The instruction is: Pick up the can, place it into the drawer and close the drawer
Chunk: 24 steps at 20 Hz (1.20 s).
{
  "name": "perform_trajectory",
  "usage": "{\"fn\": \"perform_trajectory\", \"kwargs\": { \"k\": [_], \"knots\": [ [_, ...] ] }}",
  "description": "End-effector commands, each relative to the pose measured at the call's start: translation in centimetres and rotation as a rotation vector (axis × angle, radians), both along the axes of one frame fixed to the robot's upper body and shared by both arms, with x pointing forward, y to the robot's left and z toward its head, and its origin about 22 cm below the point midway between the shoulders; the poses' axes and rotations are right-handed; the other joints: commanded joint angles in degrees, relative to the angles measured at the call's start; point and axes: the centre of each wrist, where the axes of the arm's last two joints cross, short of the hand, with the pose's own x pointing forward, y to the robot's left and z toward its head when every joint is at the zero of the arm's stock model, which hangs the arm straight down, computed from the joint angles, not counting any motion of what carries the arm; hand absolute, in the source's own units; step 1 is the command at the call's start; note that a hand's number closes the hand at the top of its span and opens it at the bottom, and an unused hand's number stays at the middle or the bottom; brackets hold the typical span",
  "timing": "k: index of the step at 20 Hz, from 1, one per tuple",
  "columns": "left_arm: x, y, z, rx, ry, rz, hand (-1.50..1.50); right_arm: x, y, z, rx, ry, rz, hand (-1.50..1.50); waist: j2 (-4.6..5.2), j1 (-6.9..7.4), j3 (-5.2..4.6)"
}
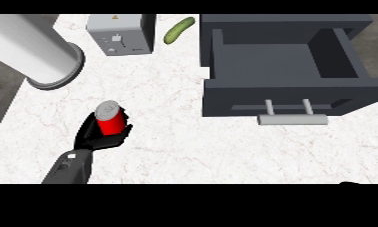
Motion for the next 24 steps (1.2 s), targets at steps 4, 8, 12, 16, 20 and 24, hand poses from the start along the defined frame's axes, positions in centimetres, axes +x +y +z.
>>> {"fn": "perform_trajectory", "kwargs": {
  "k": [4, 8, 12, 16, 20, 24],
  "knots": [
    [4.7, -5.5, 2.1, -0.029, -0.033, 0.200, 1.50, 0.5, 0.4, -0.1, -0.012, -0.014, 0.005, -1.50, 0.20, -0.49, -0.03],
    [5.8, -8.1, 2.4, -0.032, -0.063, 0.245, 1.50, 1.7, -0.3, -0.5, -0.024, -0.035, 0.003, -1.50, 0.27, -0.45, -0.03],
    [7.8, -7.7, 4.3, -0.046, -0.099, 0.246, 1.50, -0.8, -0.4, 0.3, -0.032, -0.021, -0.004, -1.50, 0.14, -0.59, -0.02],
    [9.8, -11.2, 7.2, -0.051, -0.098, 0.151, 1.50, 0.8, -0.7, 0.4, -0.038, -0.036, -0.033, -1.50, -0.17, 0.17, 0.04],
    [11.1, -12.4, 10.5, -0.026, -0.156, 0.113, 1.50, -0.6, -0.5, 0.2, -0.035, -0.023, -0.046, -1.50, -0.46, 0.46, 0.07],
    [13.4, -15.6, 15.8, -0.007, -0.155, 0.070, 1.50, 0.0, -0.8, 0.8, -0.029, -0.009, -0.052, -1.50, -0.41, 0.01, 0.05]
  ]
}}
